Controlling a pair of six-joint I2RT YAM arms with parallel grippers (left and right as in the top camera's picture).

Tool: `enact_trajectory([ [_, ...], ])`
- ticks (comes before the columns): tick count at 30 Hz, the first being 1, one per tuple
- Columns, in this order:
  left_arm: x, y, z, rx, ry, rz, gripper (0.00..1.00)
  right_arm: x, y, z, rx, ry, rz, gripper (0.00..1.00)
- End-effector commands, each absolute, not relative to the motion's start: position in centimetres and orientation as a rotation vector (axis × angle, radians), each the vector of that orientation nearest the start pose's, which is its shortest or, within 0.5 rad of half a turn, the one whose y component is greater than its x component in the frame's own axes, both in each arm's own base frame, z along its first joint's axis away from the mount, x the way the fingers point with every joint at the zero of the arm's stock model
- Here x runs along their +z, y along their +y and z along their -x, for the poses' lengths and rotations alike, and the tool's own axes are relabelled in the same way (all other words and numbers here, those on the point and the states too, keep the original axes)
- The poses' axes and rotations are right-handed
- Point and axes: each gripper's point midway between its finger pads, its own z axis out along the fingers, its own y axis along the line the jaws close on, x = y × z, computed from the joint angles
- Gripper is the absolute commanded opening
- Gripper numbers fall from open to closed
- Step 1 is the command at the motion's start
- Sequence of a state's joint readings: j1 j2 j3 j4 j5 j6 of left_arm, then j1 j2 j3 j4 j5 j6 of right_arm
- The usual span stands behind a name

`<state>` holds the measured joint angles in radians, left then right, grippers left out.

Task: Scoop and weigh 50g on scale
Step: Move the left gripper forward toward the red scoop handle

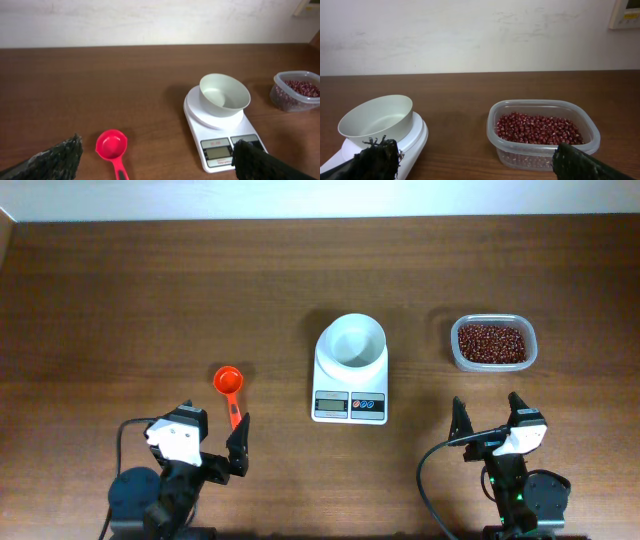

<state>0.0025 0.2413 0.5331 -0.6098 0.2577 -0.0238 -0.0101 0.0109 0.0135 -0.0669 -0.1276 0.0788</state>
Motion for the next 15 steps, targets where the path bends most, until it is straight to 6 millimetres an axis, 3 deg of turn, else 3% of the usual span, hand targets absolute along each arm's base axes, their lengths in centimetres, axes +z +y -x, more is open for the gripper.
enact_trajectory([
  [1,24.62,-4.44,-20.63,-0.269,1.852,-0.149,0.99,15.84,2.09,-24.49,0.163,1.640,0.026,0.99],
  [15,24.86,-4.44,-21.10,-0.279,1.947,-0.142,0.99,15.83,2.09,-24.49,0.163,1.641,0.026,0.99],
])
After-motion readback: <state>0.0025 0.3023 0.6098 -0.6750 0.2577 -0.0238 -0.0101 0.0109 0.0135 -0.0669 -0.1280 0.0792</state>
